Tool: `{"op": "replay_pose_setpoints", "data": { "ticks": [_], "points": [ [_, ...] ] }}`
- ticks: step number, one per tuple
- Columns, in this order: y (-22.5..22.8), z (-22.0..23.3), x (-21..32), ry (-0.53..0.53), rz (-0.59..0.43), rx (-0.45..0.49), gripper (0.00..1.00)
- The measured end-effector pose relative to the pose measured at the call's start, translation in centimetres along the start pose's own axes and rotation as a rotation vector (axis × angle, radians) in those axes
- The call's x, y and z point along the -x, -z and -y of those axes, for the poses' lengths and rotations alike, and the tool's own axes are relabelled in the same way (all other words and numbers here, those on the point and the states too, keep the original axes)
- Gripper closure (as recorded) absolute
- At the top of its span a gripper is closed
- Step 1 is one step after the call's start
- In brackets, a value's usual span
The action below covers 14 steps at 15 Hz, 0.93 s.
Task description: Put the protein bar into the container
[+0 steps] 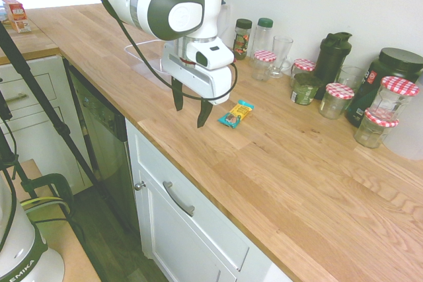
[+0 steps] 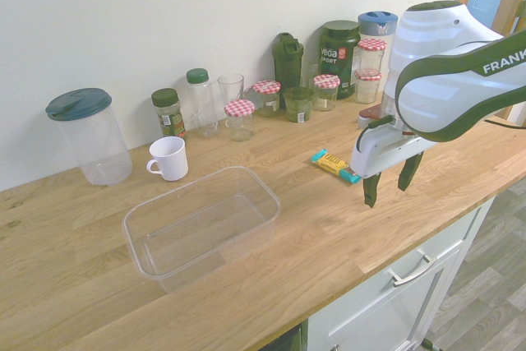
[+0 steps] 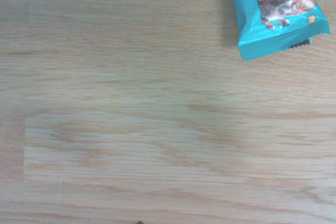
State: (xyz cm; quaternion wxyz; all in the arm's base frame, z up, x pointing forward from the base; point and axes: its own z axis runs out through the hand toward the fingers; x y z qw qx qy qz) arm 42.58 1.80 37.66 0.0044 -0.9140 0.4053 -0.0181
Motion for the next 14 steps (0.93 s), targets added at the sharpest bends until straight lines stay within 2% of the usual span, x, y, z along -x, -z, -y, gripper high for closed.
{"op": "replay_pose_setpoints", "data": {
  "ticks": [4,8,14],
  "points": [
    [0.1,-1.5,-1.1,-0.014,-0.016,-0.001,0.00],
    [1.5,-5.0,-5.0,-0.012,-0.058,-0.018,0.00],
    [2.3,-1.9,-7.2,0.053,-0.111,-0.017,0.00]
  ]
}}
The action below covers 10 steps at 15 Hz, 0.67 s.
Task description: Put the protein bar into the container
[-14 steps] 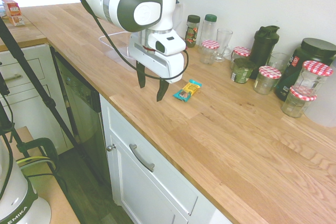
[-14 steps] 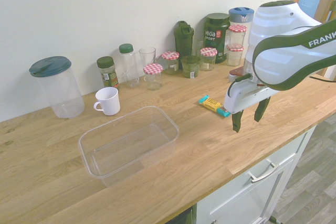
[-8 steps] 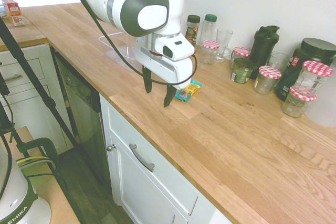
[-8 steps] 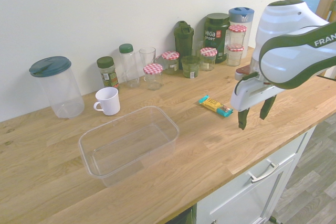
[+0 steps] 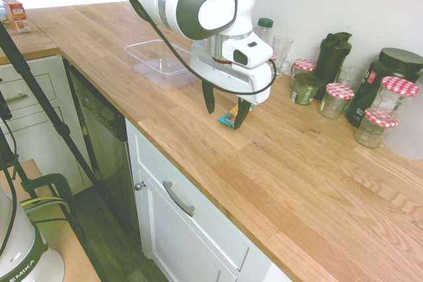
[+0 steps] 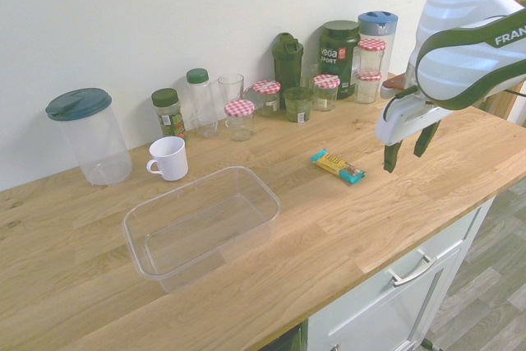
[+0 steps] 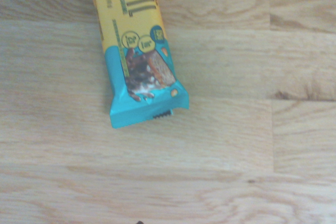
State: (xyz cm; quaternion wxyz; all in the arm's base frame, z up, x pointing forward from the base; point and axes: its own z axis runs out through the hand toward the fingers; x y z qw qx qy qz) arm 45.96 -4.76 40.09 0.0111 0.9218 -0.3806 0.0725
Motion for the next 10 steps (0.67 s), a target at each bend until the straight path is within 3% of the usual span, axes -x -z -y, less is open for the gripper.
{"op": "replay_pose_setpoints", "data": {
  "ticks": [6,10],
  "points": [
    [-3.1,6.0,-0.3,0.046,-0.007,0.039,0.00],
    [-3.7,7.1,-0.5,0.058,-0.008,0.044,0.00]
  ]
}}
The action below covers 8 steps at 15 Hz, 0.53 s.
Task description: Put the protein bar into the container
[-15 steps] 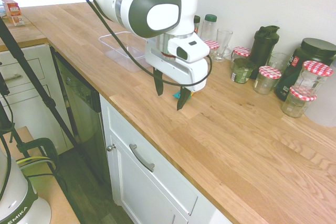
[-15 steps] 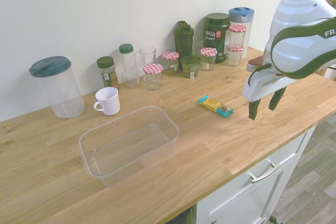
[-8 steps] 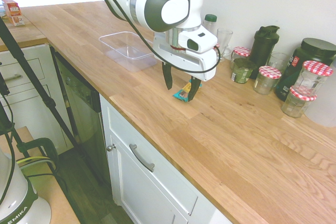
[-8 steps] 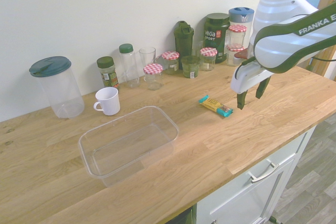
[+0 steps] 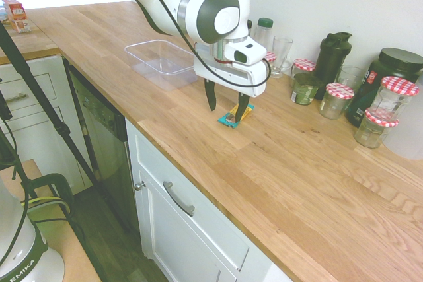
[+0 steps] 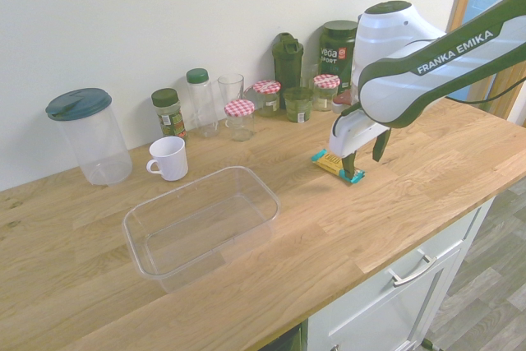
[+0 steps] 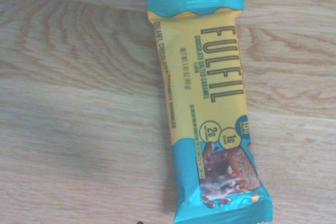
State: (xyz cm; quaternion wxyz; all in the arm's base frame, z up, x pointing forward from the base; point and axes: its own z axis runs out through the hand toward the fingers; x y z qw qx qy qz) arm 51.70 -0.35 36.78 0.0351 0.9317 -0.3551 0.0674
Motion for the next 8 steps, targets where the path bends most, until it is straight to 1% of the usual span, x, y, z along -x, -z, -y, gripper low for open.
{"op": "replay_pose_setpoints", "data": {
  "ticks": [5,8],
  "points": [
    [-1.9,2.0,-0.9,0.019,-0.002,0.016,0.00],
    [-2.3,3.3,-1.0,0.024,-0.006,0.015,0.00]
  ]
}}
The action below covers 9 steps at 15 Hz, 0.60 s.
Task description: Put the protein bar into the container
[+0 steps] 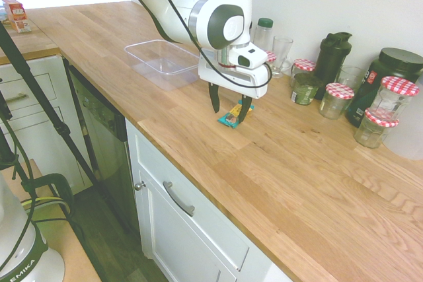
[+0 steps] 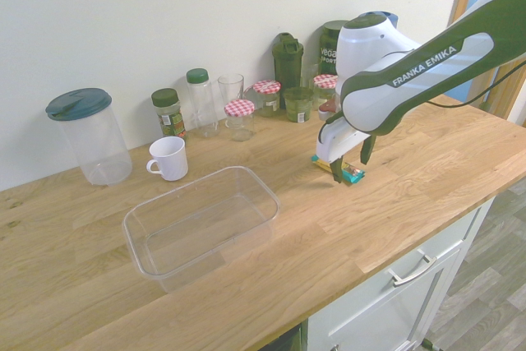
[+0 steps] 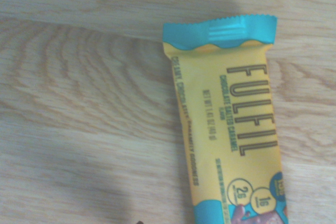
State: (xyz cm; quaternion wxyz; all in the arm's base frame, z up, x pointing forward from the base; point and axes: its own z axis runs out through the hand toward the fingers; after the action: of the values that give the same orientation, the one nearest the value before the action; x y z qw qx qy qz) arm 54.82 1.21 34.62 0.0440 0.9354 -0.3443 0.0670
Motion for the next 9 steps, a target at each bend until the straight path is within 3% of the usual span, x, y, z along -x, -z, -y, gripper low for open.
{"op": "replay_pose_setpoints", "data": {
  "ticks": [6,7,9],
  "points": [
    [-1.2,0.0,-1.4,-0.010,-0.002,0.013,0.00],
    [-1.2,0.4,-1.7,-0.007,-0.006,0.012,1.00],
    [-1.3,0.7,-2.1,-0.004,-0.009,0.010,1.00]
  ]
}}
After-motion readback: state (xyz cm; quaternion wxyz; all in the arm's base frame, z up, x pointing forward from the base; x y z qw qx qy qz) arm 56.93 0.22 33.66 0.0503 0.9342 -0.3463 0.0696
